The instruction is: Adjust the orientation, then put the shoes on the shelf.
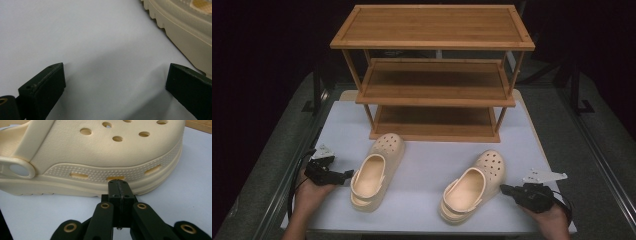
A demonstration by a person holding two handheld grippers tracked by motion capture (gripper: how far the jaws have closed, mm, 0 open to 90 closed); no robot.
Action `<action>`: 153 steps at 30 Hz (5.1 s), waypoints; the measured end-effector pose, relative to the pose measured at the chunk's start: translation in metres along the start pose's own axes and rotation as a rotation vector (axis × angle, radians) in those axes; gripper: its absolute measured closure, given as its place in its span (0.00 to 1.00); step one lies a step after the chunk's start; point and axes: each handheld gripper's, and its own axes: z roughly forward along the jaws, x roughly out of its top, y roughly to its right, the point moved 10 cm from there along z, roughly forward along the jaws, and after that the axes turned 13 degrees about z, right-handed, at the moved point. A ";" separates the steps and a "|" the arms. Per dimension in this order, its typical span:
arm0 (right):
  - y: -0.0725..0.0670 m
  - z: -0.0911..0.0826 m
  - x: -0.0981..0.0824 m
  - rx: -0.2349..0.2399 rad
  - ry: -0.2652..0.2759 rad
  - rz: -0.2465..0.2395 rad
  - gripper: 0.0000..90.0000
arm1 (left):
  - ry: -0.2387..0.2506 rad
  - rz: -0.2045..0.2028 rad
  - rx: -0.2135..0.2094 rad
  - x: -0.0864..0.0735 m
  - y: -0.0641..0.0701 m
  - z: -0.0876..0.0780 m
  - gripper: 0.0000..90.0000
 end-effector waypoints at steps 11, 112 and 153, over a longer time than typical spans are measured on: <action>0.002 0.008 0.007 -0.018 -0.016 -0.016 1.00 | 0.000 0.001 0.001 0.000 0.000 0.000 0.02; -0.062 0.144 0.111 0.116 -0.110 -0.127 0.93 | -0.001 0.000 -0.001 0.000 0.000 0.000 0.02; -0.042 0.055 0.093 0.077 0.044 -0.010 0.40 | 0.079 -0.029 -0.009 0.025 0.000 -0.028 0.02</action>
